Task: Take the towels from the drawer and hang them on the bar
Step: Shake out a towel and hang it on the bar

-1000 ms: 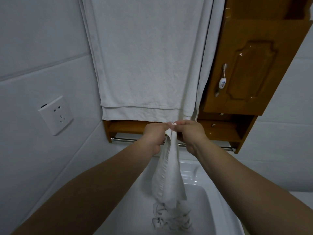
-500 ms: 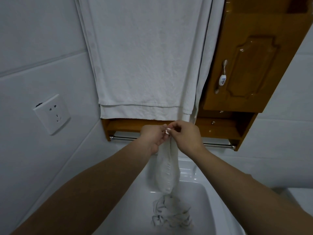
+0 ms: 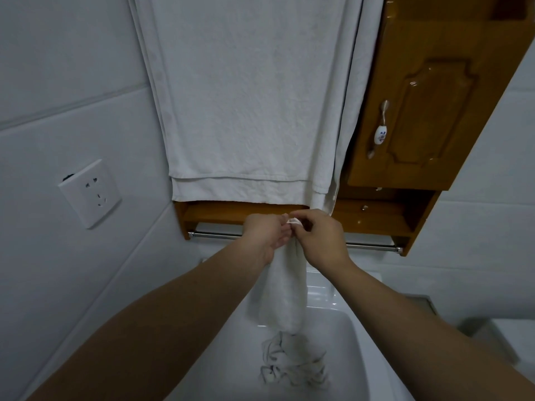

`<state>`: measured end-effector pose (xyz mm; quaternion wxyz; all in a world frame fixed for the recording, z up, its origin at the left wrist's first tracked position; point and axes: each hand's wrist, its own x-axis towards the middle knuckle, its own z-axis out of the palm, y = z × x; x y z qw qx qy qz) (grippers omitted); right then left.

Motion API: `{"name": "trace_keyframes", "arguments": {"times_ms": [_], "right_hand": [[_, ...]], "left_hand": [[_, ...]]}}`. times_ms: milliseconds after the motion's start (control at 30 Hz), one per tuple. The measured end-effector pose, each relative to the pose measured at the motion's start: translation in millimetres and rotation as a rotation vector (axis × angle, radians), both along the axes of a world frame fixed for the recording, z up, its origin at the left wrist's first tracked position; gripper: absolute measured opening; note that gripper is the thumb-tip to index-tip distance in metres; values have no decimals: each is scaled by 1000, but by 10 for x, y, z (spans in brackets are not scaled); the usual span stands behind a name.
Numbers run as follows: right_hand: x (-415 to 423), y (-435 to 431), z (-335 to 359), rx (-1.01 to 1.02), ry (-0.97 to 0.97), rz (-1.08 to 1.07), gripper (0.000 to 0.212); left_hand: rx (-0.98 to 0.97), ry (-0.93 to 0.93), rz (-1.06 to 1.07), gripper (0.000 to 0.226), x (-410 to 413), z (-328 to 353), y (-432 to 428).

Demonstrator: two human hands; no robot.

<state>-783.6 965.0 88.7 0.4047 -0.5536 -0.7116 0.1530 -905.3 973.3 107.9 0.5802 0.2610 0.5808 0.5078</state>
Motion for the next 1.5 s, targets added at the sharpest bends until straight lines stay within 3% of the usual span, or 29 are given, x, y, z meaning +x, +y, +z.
{"name": "trace_keyframes", "arguments": {"times_ms": [233, 433, 700, 1000, 1100, 1233, 1367, 1500], "right_hand": [[10, -31, 120, 8, -85, 126, 24], [159, 15, 333, -92, 87, 198, 27], [364, 199, 508, -155, 347, 278, 27], [482, 269, 456, -181, 505, 307, 27], [524, 272, 444, -195, 534, 312, 26], [539, 262, 451, -214, 541, 319, 24], [545, 254, 460, -208, 522, 305, 23], [542, 253, 476, -208, 534, 298, 23]], "left_hand": [[-59, 21, -30, 7, -9, 4, -70], [-170, 146, -131, 14, -150, -63, -146], [62, 376, -309, 47, -179, -125, -183], [313, 391, -448, 18, -140, -225, -261], [357, 510, -506, 20, -114, -229, -284], [430, 710, -419, 57, -58, -201, -328], [685, 1129, -392, 41, -56, -237, -319], [770, 1224, -386, 38, -22, -318, -315]]}}
